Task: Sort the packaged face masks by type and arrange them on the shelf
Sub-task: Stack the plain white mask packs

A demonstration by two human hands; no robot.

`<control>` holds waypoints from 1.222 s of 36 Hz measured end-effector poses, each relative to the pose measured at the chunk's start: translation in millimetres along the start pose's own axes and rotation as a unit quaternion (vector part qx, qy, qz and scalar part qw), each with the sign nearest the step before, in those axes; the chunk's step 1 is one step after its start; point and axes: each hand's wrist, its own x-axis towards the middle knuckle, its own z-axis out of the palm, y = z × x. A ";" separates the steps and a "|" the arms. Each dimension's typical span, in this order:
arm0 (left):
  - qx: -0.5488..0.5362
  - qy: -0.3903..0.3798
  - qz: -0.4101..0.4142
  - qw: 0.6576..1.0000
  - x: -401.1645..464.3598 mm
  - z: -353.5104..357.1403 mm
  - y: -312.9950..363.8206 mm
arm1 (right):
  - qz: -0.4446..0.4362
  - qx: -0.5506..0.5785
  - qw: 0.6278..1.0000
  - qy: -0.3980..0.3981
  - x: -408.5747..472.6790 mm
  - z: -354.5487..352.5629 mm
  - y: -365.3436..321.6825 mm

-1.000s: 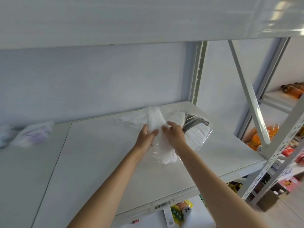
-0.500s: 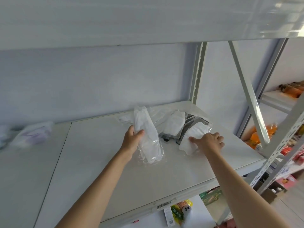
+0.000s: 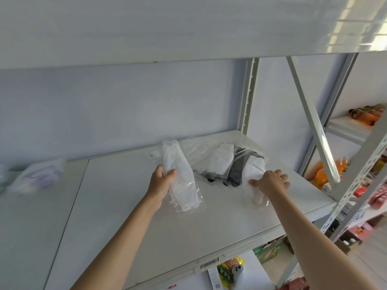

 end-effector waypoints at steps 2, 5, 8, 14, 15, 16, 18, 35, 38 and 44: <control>-0.001 0.000 0.001 1.000 1.3 0.7 0.0 | 0.007 0.029 0.999 -0.015 2.9 -0.7 1.8; 0.003 -0.003 0.000 1.000 2.4 3.0 2.2 | 0.011 0.065 0.997 -0.045 6.4 -1.8 3.8; 0.005 -0.006 0.003 1.000 3.3 5.7 4.0 | 0.009 0.098 0.993 -0.066 7.8 -1.5 5.2; -0.004 -0.015 0.007 1.000 5.5 11.3 7.1 | 0.025 0.098 0.990 -0.094 12.7 -0.7 4.8; -0.006 -0.018 0.009 1.000 5.3 11.8 7.9 | 0.023 0.085 0.991 -0.102 12.7 -3.0 3.6; -0.006 -0.021 0.012 1.000 4.9 11.6 8.4 | 0.020 0.073 0.991 -0.114 12.1 -5.6 2.4; -0.006 -0.023 0.014 1.000 4.4 10.8 8.3 | 0.006 0.062 0.989 -0.131 8.8 -11.9 0.1; -0.025 -0.032 0.005 0.999 5.5 4.9 12.1 | -0.178 0.567 0.761 -0.259 -53.1 -30.4 -64.0; -0.057 -0.025 0.001 0.998 6.2 8.7 10.7 | -0.173 0.512 0.813 -0.218 -67.3 -5.7 -98.5; -0.076 -0.007 -0.034 0.996 8.1 10.5 10.3 | -0.145 0.425 0.872 -0.194 -83.4 40.3 -141.8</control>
